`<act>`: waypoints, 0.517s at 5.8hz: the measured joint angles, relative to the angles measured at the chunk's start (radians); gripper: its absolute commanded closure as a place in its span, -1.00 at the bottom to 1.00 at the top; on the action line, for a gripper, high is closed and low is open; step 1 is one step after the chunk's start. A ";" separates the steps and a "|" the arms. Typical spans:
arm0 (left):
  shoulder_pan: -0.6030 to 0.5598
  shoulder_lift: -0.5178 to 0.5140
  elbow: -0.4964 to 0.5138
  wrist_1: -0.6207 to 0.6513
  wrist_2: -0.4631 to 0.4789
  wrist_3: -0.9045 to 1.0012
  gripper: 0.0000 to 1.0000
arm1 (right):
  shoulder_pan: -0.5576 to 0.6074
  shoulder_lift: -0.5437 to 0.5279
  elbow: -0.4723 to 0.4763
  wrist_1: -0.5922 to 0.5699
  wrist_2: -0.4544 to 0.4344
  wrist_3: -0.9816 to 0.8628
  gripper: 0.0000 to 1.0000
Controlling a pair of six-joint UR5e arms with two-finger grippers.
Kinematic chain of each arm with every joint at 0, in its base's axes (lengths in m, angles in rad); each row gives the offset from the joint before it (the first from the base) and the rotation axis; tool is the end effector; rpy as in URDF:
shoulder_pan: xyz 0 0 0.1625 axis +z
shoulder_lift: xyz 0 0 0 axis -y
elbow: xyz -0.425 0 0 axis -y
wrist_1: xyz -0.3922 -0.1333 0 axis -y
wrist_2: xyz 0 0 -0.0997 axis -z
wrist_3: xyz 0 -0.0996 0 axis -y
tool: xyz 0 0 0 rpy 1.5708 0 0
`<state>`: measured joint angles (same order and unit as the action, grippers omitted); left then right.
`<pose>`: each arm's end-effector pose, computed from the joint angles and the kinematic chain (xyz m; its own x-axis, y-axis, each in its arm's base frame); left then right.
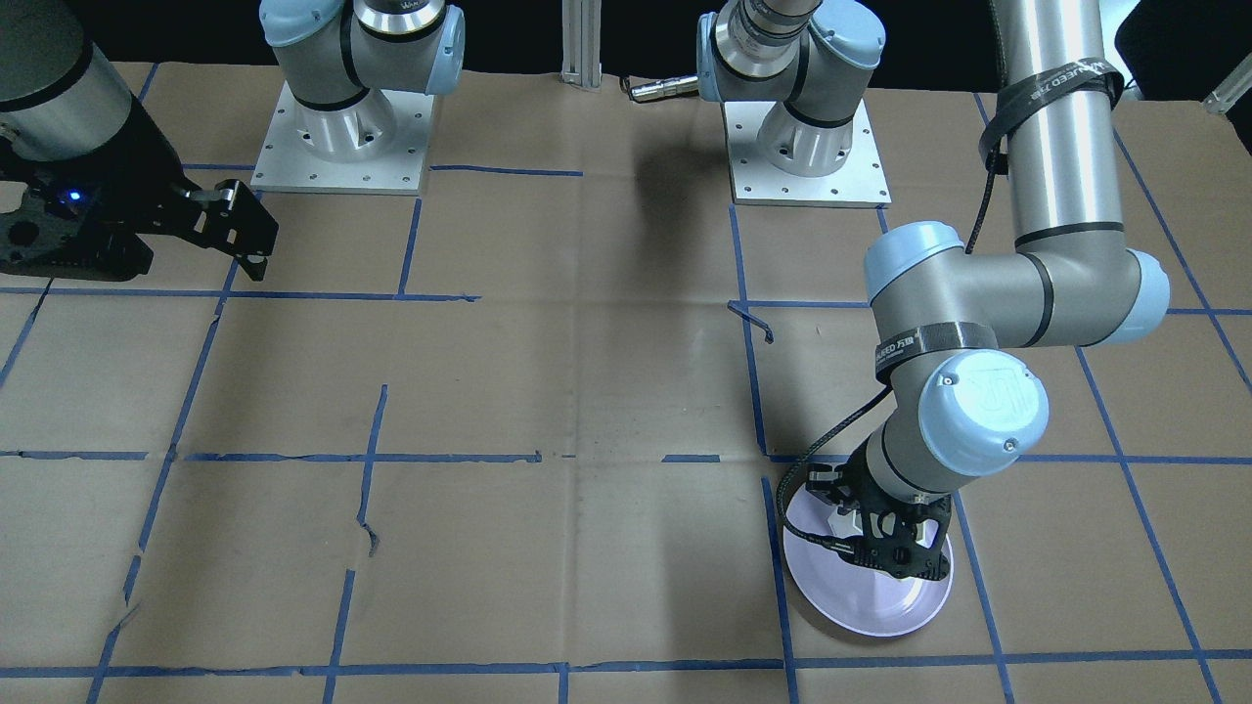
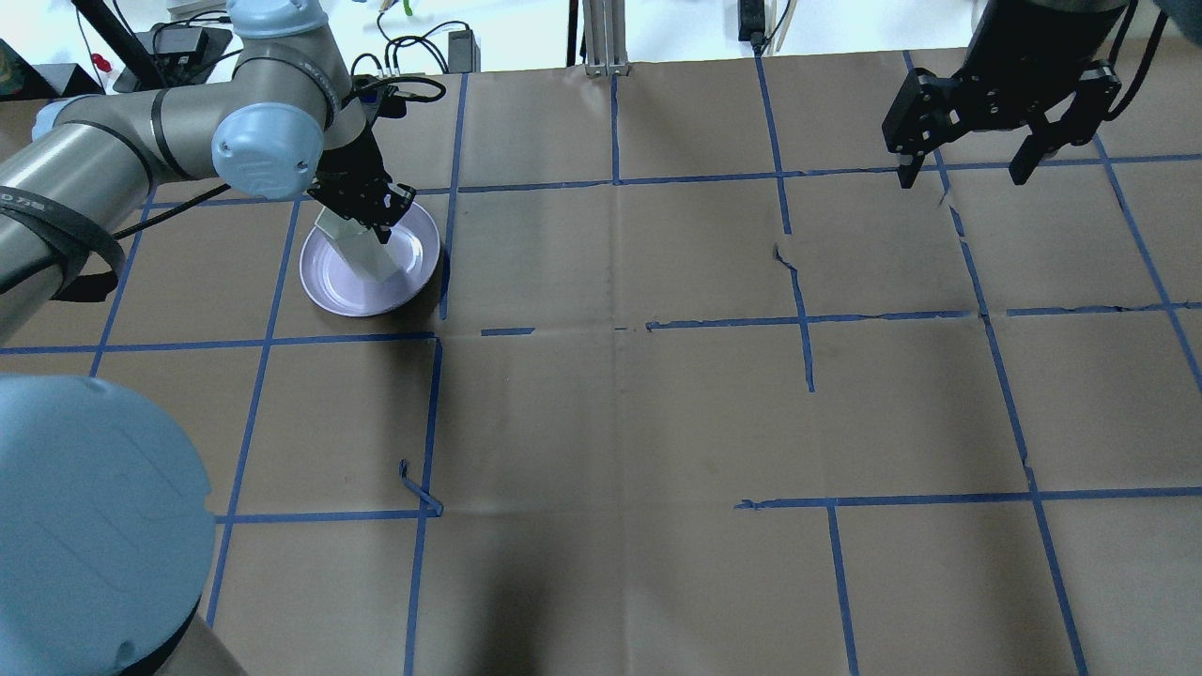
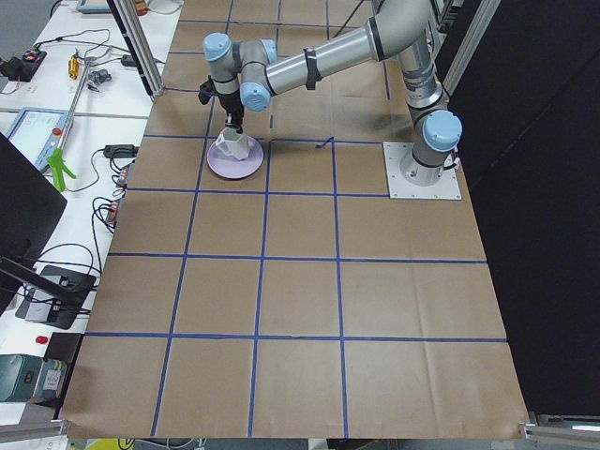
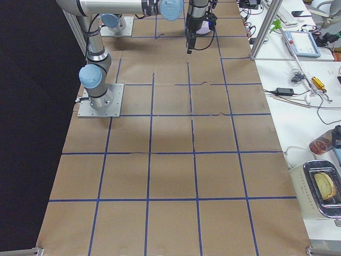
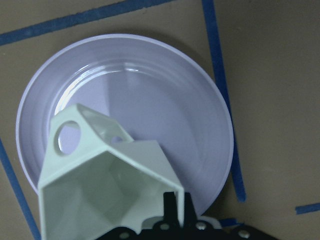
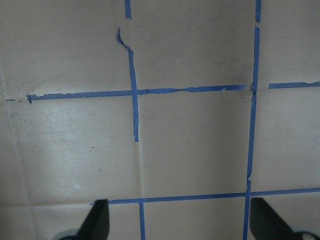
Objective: Flip cup and place on plate
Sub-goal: 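Rotate the cup upright with the left gripper and lower it onto the plate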
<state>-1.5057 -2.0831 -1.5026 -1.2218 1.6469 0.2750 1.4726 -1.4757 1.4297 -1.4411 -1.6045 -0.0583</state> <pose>-0.0830 -0.6591 0.2561 -0.9756 0.2143 -0.0471 0.2080 0.9717 0.1119 0.0780 -0.5334 0.4961 -0.9989 0.0372 0.0287 0.0396 0.9956 0.0854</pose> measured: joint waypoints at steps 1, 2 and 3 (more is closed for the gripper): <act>0.010 -0.001 -0.009 0.001 0.004 0.005 -0.26 | 0.000 0.000 0.000 -0.001 0.000 0.000 -1.00; 0.015 0.001 -0.009 0.004 0.003 0.005 -0.95 | 0.000 0.000 0.000 -0.001 0.000 0.000 -1.00; 0.017 0.010 0.000 0.006 0.003 0.000 -0.97 | 0.000 0.000 0.000 -0.001 0.000 0.000 -1.00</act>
<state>-1.4889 -2.0732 -1.5024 -1.2155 1.6495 0.2749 1.4726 -1.4757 1.4296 -1.4419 -1.6046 -0.0583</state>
